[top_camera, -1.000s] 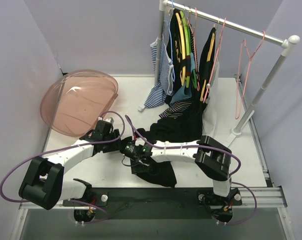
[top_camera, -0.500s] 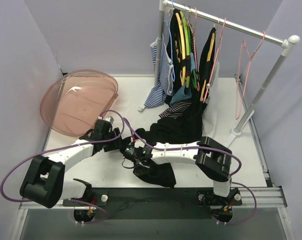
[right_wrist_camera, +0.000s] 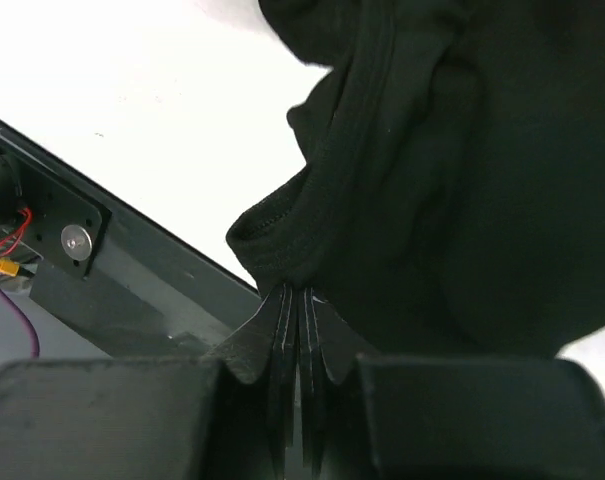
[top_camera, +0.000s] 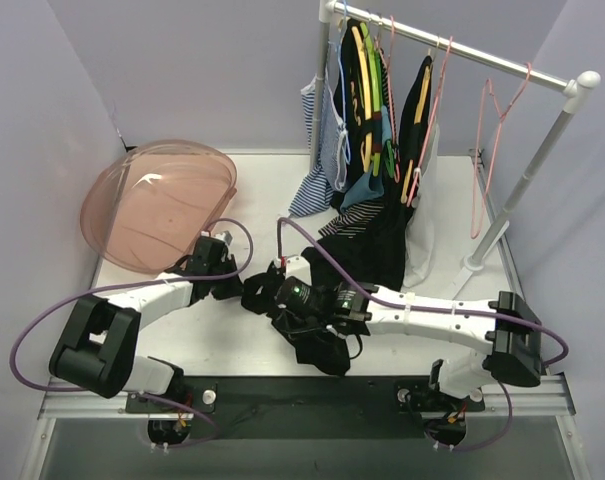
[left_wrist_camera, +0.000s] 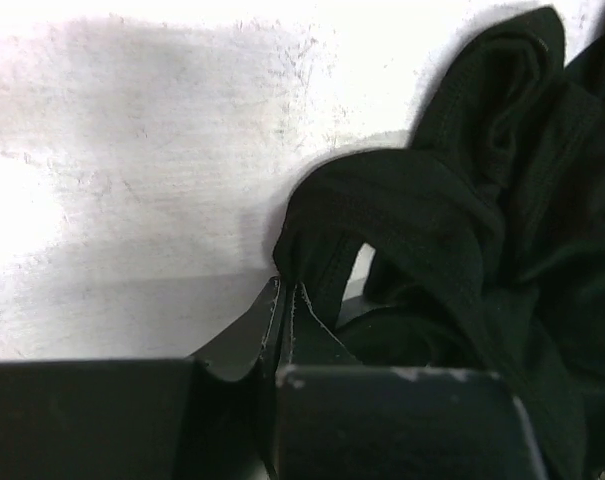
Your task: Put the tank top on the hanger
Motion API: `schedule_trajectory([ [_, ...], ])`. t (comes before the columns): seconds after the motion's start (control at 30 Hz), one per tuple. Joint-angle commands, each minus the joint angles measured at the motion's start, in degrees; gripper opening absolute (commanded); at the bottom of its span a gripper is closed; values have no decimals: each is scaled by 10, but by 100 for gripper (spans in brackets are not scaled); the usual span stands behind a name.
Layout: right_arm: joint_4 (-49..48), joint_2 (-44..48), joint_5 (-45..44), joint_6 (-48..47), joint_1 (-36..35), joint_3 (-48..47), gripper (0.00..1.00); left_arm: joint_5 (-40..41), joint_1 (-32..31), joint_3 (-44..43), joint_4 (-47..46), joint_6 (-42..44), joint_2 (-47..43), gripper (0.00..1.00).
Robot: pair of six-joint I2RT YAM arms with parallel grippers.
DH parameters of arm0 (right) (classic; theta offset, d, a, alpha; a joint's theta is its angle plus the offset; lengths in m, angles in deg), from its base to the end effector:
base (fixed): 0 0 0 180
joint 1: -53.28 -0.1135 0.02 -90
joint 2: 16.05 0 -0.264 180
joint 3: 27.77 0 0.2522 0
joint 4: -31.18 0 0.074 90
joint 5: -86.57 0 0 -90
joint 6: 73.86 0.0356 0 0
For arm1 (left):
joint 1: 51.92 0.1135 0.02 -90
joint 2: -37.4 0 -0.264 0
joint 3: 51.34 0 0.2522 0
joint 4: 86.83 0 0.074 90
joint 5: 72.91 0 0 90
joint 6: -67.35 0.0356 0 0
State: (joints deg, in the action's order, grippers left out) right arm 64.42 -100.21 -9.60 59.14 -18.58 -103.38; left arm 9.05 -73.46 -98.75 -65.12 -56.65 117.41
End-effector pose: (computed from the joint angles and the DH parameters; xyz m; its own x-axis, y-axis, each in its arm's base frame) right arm 0.1045 0.3068 0.2657 -0.7791 -0.2001 -0.5941 -0.5312 0.7140 0.4561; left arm 0.2311 -0.0966 0.1489 -0.8720 -0.2511 -0.4201 -0.0581 0.9055 -0.4204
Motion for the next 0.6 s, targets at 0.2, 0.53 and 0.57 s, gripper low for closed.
schedule_trajectory([
  [0.2,67,158,-85,-183,6,-72,0,-23,18,-123,123,57,-265,0],
  [0.53,165,178,-140,-336,22,-332,0,-21,32,-412,173,120,-340,0],
  [0.57,169,179,-145,-339,22,-348,0,-23,31,-432,175,124,-333,0],
])
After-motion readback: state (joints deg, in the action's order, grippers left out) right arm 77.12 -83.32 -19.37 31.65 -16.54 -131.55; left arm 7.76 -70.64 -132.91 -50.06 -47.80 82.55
